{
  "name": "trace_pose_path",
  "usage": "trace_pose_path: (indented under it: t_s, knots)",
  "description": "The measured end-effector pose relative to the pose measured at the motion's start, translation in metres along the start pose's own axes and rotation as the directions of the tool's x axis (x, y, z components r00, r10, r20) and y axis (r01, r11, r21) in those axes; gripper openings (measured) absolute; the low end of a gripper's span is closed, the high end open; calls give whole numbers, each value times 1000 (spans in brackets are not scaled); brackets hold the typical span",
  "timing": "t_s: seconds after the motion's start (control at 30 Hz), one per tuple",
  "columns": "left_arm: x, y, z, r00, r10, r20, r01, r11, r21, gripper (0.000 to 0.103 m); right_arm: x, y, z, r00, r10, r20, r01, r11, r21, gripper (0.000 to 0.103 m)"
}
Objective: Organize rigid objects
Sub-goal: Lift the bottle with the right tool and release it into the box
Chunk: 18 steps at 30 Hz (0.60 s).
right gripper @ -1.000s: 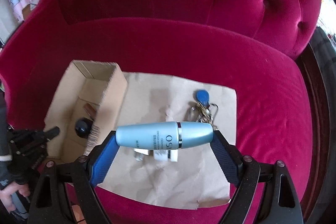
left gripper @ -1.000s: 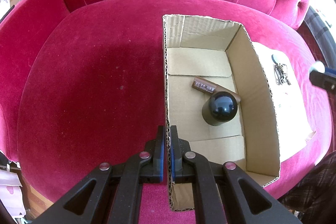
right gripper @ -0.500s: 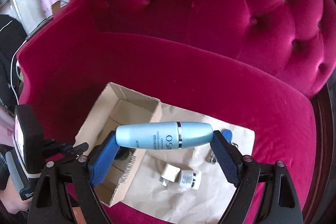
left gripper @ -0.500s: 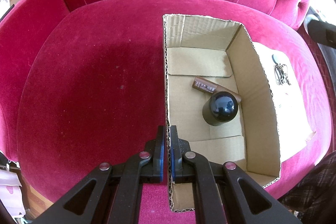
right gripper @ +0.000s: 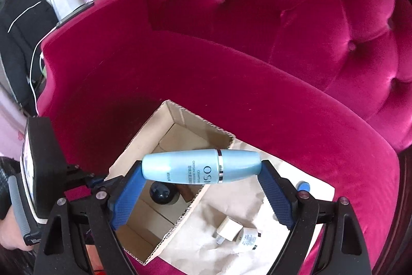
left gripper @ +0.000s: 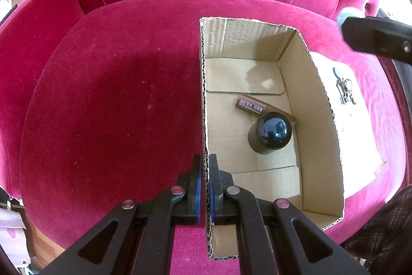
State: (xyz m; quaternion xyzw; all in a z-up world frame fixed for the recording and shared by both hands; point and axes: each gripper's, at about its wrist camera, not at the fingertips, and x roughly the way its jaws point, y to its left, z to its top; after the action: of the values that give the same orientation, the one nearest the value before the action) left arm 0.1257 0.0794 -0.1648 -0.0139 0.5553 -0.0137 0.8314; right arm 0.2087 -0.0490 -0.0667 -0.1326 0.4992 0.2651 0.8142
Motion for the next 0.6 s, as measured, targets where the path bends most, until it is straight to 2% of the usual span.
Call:
trace_pose_path:
  t_s: [0.33,0.6]
  knots:
    - [0,1,0,1000,-1,2,1,1000,-3,4,23,9,5,997,77,-30,-79,995,-67,90]
    - [0,1,0,1000,-2,2,2,1000,-3,4,44,18,6,994,92,-62,-99,988,-121,90]
